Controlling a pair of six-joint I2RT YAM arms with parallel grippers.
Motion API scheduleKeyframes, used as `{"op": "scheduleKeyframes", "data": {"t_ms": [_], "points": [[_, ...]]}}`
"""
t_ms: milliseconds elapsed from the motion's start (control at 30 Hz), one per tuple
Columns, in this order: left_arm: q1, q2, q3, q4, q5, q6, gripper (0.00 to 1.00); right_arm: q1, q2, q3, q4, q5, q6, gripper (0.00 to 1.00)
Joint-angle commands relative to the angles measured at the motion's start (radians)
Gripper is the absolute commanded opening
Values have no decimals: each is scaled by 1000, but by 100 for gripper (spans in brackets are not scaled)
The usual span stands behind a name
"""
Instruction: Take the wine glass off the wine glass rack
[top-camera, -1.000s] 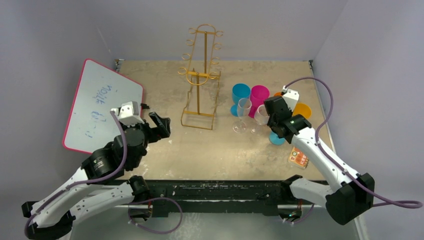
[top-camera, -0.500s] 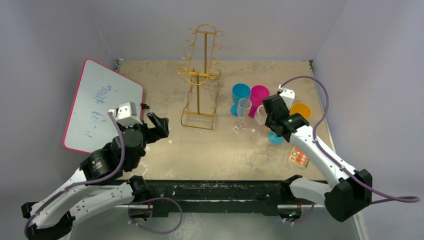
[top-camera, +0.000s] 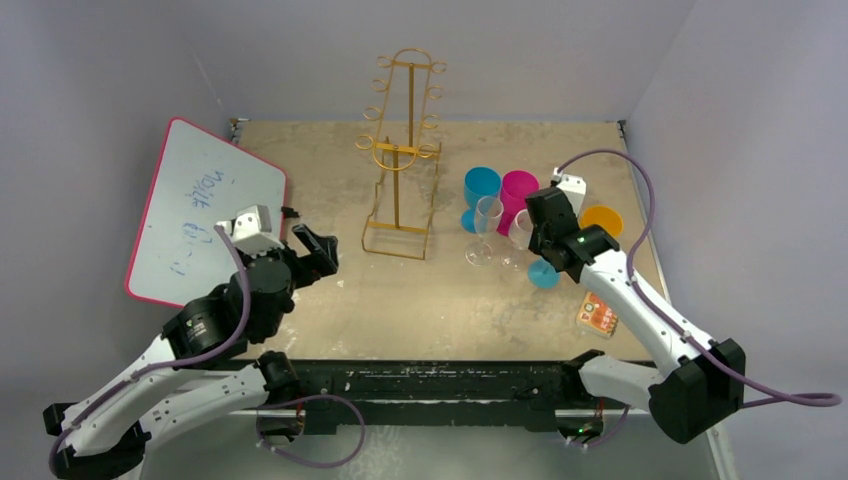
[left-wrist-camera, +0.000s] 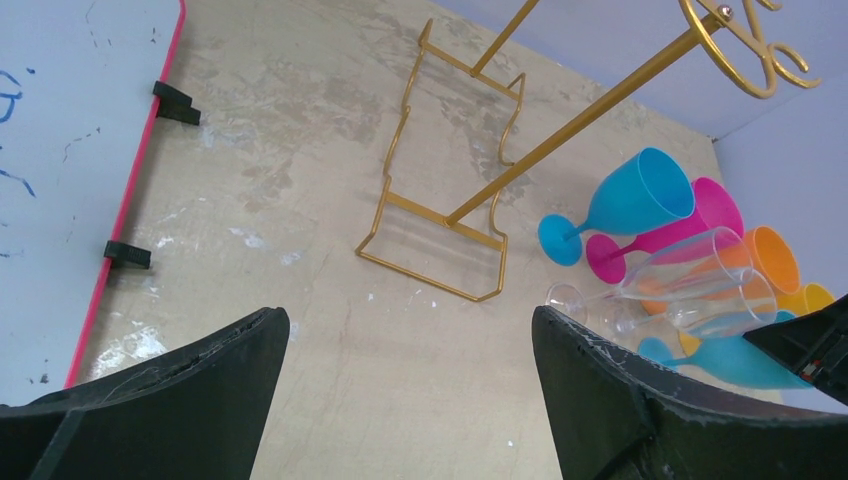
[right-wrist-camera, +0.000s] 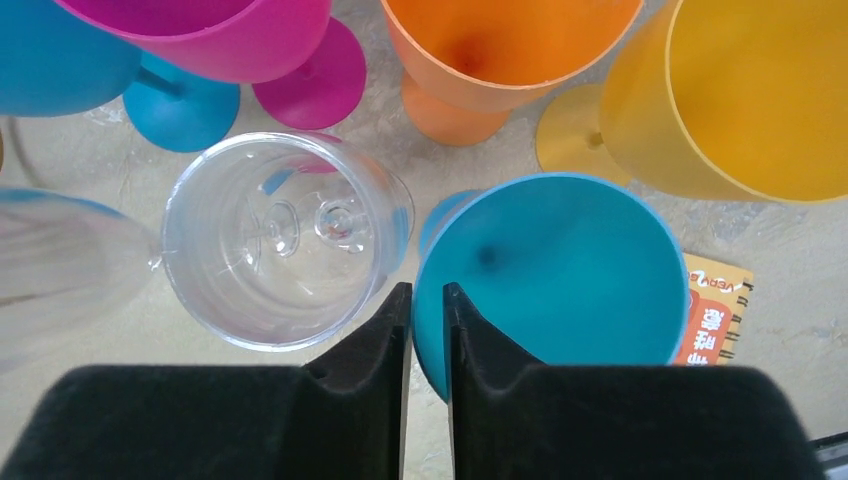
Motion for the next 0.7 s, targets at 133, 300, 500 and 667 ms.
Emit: {"op": "scheduleKeyframes", "data": {"t_ms": [133,300,500,667], "points": [[0,6,16,3,-3,-46,91,-4,16,79,-29,1,-14,22],[0,28,38,-42,-37,-39,91,-4,-4,102,-57,26,-4,22],[0,36,43,-110,-84,-34,91,-4,-13,113,-68,35,-6,16],[0,27,45,-127,-85,-39,91,-4,8,113,-70,37,-5,12]]}}
